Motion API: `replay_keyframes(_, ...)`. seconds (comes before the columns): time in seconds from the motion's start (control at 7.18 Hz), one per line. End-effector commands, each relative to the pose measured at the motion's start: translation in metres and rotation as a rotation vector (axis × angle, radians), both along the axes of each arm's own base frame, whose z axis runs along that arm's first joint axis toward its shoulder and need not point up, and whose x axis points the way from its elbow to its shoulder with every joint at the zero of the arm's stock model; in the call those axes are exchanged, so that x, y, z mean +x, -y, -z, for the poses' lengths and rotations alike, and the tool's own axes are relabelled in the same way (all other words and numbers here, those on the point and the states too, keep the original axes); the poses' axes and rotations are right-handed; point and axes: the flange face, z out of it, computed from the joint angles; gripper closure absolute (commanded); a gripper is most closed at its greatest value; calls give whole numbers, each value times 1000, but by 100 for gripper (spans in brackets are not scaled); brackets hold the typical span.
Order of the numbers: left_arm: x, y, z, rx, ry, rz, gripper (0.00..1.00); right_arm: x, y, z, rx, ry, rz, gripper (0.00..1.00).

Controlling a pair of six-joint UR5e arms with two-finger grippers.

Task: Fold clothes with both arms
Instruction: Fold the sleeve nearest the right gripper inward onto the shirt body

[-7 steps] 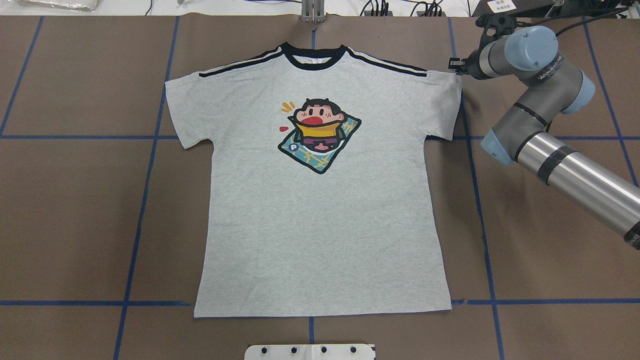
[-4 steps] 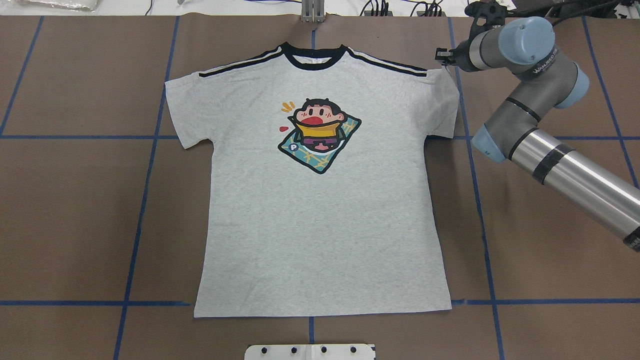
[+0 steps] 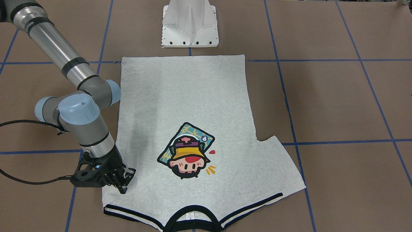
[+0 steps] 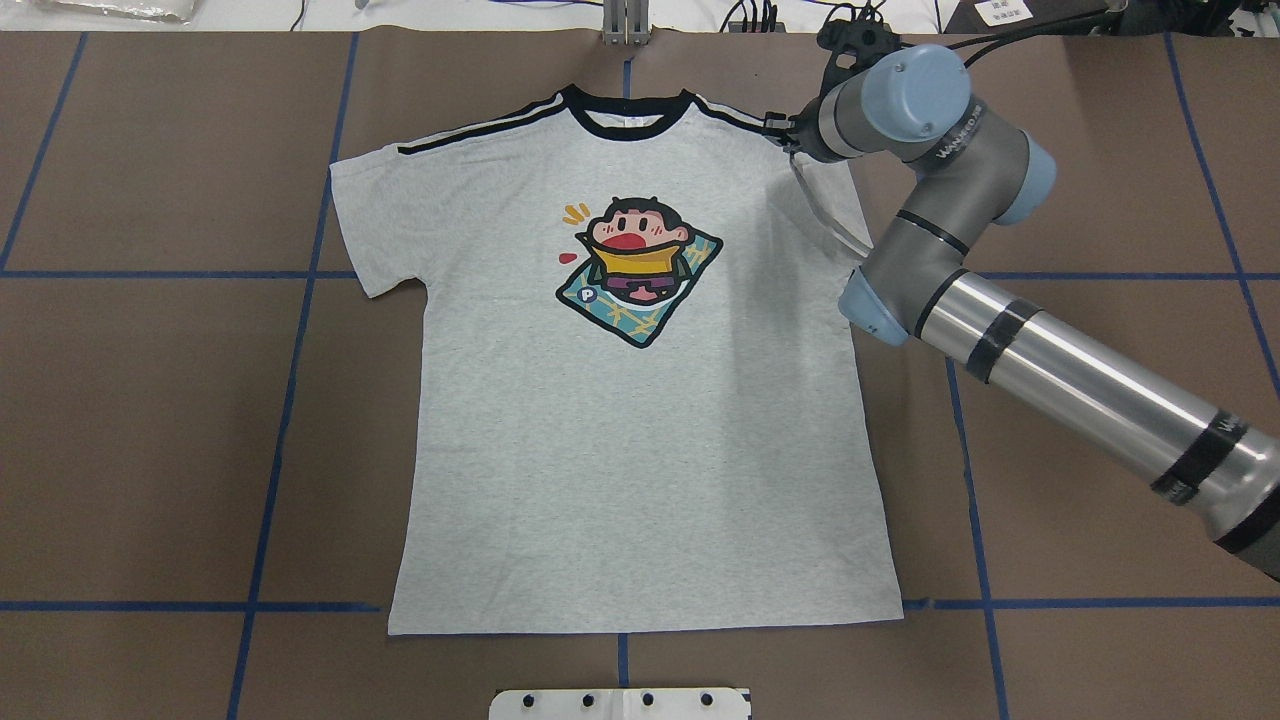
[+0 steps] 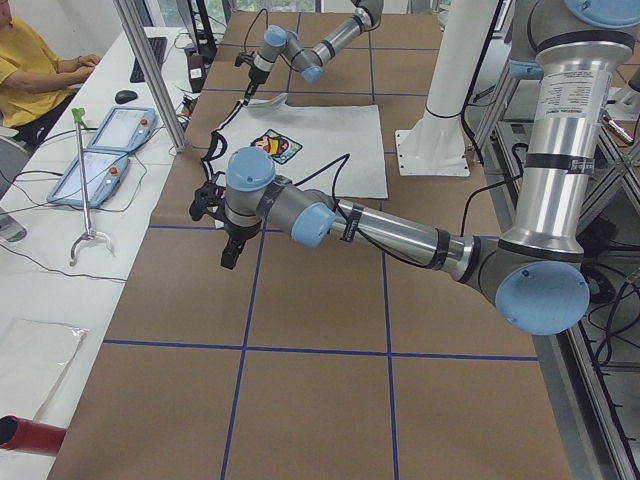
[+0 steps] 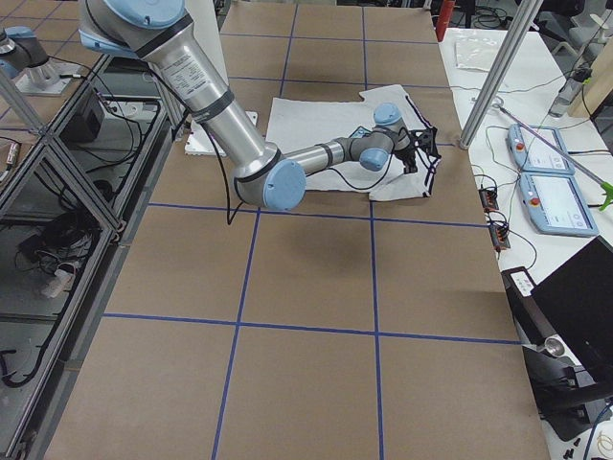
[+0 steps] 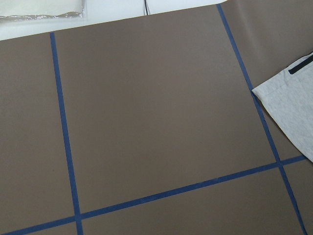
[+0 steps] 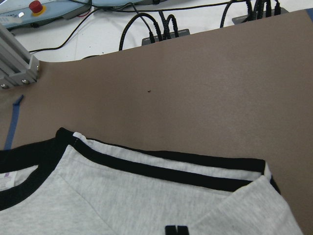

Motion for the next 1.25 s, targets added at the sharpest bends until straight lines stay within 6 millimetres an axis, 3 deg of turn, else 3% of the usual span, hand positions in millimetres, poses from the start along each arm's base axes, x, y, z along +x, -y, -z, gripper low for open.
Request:
replay_keyframes(0.0,0,-1,3,5,-1,1,0,-35,15,11,-16,-41,-31,100)
replay_keyframes(0.14,0,-1,3,3,-1,1,0,-42,23,9,-27,-62,-39,100)
replay_keyframes(0.84,1,1,-3,-4,0,-1,0,-42,26,3,-39,-73,-48,100)
replay_keyframes(0.97,3,1,-4,-7,0,-3,0,-42,26,3,-39,-73,-48,86)
replay_keyframes(1.11,20,3,-8,-10,10,-34,0,-42,28,14,-33,-60,-53,1)
